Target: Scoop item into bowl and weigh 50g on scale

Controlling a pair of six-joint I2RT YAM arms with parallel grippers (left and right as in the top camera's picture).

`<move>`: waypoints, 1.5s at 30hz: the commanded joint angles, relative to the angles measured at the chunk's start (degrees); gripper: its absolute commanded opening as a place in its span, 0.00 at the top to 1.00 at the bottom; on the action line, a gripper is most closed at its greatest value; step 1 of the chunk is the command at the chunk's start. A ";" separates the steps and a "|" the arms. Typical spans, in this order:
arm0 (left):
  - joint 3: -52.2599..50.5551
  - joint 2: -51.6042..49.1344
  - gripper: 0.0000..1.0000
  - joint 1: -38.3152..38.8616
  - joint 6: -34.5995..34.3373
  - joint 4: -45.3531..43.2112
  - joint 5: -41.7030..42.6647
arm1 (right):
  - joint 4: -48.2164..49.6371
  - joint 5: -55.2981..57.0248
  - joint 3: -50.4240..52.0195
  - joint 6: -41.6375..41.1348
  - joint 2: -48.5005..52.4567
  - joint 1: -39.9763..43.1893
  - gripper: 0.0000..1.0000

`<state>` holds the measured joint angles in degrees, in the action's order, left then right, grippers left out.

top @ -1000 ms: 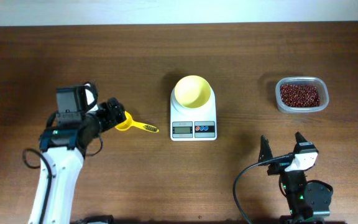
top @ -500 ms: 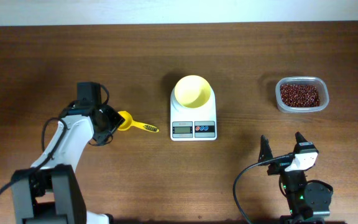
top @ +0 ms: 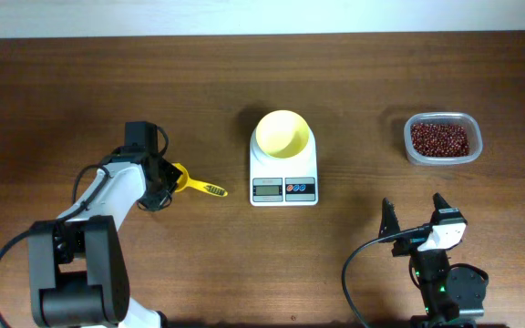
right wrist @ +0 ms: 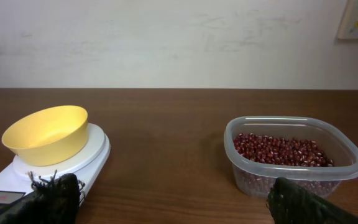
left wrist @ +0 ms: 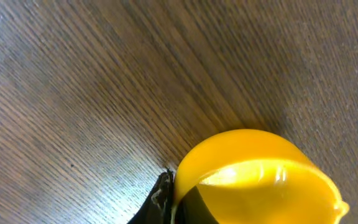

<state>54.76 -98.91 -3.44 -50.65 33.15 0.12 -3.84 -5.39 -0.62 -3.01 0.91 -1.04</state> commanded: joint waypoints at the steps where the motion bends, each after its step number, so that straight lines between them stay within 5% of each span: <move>1: 0.57 -0.63 0.99 0.09 -0.31 -0.15 -1.01 | -0.28 0.07 0.31 -0.42 -0.39 0.31 0.01; 11: 0.83 0.37 1.00 0.02 -0.28 0.42 2.01 | -0.28 0.07 0.31 -0.42 -0.39 0.31 0.01; 21: 1.11 25.09 1.00 0.04 -0.31 2.89 10.05 | -0.28 0.07 0.31 -0.42 -0.39 0.31 0.01; 25: 1.11 26.25 1.00 0.02 -0.33 4.07 8.87 | -0.26 -0.04 0.31 -0.48 -0.39 0.31 0.01; 33: 1.11 26.25 1.00 0.04 -8.11 4.02 8.92 | 1.22 -21.73 0.31 -35.78 -0.39 0.31 0.01; 45: 1.11 26.25 1.00 0.04 -12.76 7.26 9.75 | 2.23 -21.18 0.28 -38.49 -0.39 0.31 0.01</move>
<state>54.87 -73.32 -3.44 -62.28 40.18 9.28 -2.24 -26.46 -0.62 -39.22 0.91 -1.04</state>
